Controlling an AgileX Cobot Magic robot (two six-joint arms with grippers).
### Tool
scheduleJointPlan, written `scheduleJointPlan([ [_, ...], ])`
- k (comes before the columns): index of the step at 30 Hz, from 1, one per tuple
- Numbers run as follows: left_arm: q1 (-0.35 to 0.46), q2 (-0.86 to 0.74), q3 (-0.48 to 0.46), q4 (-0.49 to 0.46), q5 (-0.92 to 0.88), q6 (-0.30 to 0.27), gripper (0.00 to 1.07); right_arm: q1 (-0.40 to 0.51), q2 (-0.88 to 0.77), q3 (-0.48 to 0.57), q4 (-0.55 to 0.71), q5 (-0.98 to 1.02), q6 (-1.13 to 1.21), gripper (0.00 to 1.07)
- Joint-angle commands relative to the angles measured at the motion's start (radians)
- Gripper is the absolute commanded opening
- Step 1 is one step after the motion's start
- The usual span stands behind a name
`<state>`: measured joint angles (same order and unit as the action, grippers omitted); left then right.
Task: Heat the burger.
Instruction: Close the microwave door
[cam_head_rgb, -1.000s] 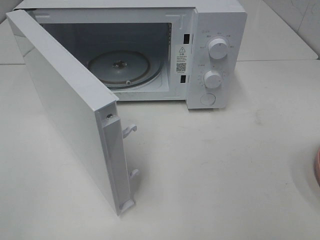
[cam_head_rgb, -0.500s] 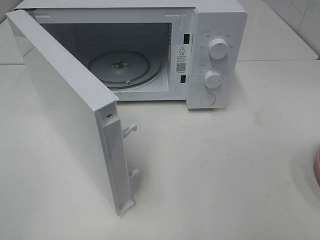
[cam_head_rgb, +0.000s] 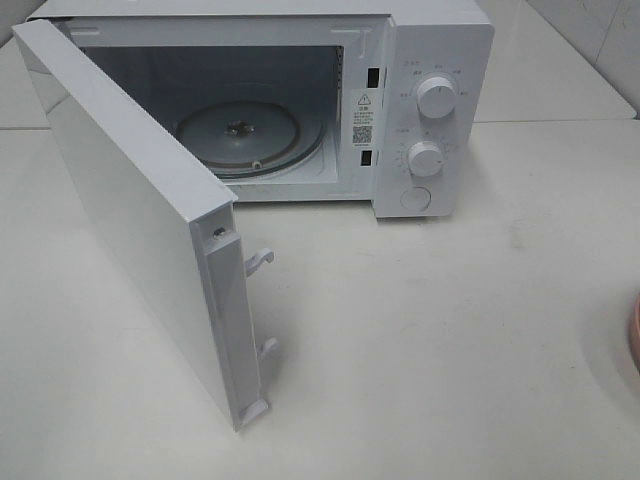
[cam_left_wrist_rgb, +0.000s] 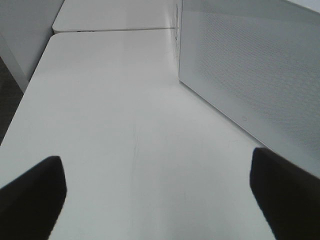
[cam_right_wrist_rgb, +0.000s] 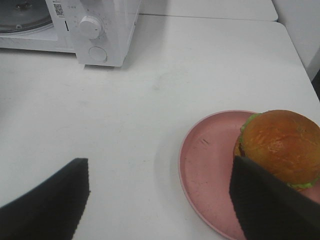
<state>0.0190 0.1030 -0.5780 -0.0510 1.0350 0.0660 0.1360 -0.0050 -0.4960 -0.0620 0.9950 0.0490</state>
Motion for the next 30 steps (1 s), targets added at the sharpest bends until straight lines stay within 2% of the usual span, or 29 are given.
scheduleJointPlan([
  [1,0.002,0.085,-0.008,-0.001,-0.088,0.001,0.68,-0.007,-0.029,0.001,-0.001,0.001,-0.007,0.76],
  [2,0.002,0.085,-0.008,-0.001,-0.088,0.001,0.68,-0.007,-0.029,0.001,-0.001,0.001,-0.007,0.76],
  [3,0.002,0.102,-0.008,-0.001,-0.1,0.001,0.63,-0.007,-0.029,0.001,-0.001,0.001,-0.007,0.76],
  [4,0.002,0.14,-0.007,-0.001,-0.135,0.001,0.52,-0.007,-0.029,0.001,-0.001,0.001,-0.007,0.76],
  [5,0.002,0.14,-0.007,-0.001,-0.135,0.001,0.52,-0.007,-0.029,0.001,-0.001,0.001,-0.007,0.76],
  [6,0.002,0.185,-0.007,-0.002,-0.157,-0.001,0.4,-0.007,-0.029,0.001,-0.001,0.001,-0.007,0.76],
  [7,0.002,0.204,-0.007,-0.003,-0.168,-0.001,0.34,-0.007,-0.029,0.001,-0.001,0.001,-0.007,0.76],
  [8,0.002,0.204,-0.007,-0.003,-0.168,-0.001,0.34,-0.007,-0.029,0.001,-0.001,0.001,-0.007,0.76],
  [9,0.002,0.252,-0.007,-0.004,-0.182,-0.001,0.2,-0.007,-0.029,0.001,-0.001,0.001,-0.007,0.76],
  [10,0.002,0.277,-0.007,-0.004,-0.193,-0.001,0.14,-0.007,-0.029,0.001,-0.001,0.001,-0.007,0.76],
  [11,0.002,0.277,-0.007,-0.004,-0.193,-0.001,0.14,-0.007,-0.029,0.001,-0.001,0.001,-0.007,0.76],
  [12,0.002,0.318,-0.006,-0.004,-0.222,0.0,0.01,-0.007,-0.029,0.001,-0.001,0.001,-0.007,0.76],
  [21,0.002,0.461,0.009,0.0,-0.518,0.004,0.0,-0.007,-0.029,0.001,-0.001,0.001,-0.007,0.76],
  [23,0.002,0.529,0.081,0.0,-0.719,0.028,0.0,-0.007,-0.029,0.001,-0.001,0.001,-0.007,0.76],
  [24,0.002,0.529,0.081,0.0,-0.719,0.028,0.0,-0.007,-0.029,0.001,-0.001,0.001,-0.007,0.76],
  [26,0.002,0.576,0.153,0.0,-0.884,0.046,0.0,-0.007,-0.029,0.001,-0.001,0.001,-0.007,0.76],
  [29,0.002,0.593,0.178,0.0,-0.945,0.046,0.0,-0.007,-0.029,0.001,-0.001,0.001,-0.007,0.76],
  [30,0.002,0.624,0.226,0.0,-1.055,0.046,0.0,-0.007,-0.029,0.001,-0.001,0.001,-0.007,0.76],
])
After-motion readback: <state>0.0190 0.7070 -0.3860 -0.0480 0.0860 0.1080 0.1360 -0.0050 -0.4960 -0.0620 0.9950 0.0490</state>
